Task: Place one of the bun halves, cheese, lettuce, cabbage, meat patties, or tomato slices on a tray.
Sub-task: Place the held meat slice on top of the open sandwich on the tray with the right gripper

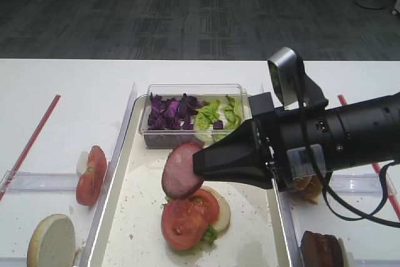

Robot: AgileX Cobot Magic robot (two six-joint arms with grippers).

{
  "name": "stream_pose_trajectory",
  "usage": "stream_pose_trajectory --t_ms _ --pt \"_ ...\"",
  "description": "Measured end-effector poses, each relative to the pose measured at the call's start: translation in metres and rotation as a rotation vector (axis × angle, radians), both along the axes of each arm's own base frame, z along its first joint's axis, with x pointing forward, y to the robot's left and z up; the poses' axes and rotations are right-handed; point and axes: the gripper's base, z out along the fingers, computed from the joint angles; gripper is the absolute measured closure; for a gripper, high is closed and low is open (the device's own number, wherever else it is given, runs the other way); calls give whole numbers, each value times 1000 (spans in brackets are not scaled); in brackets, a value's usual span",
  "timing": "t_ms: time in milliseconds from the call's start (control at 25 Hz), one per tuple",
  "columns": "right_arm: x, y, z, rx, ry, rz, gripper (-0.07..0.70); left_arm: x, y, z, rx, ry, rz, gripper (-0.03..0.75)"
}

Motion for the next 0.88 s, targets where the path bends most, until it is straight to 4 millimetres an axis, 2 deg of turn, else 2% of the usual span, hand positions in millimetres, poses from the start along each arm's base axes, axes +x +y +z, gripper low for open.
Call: stream_pose_trajectory --t_ms 320,680,880 --pt "9 2 -29 -28 74 -15 511 0 0 0 0 0 0 191" --pt "14 3 -49 -45 104 -23 512 0 0 0 0 0 0 193" --pt "16 4 -53 -52 91 -16 511 0 0 0 0 0 0 199"
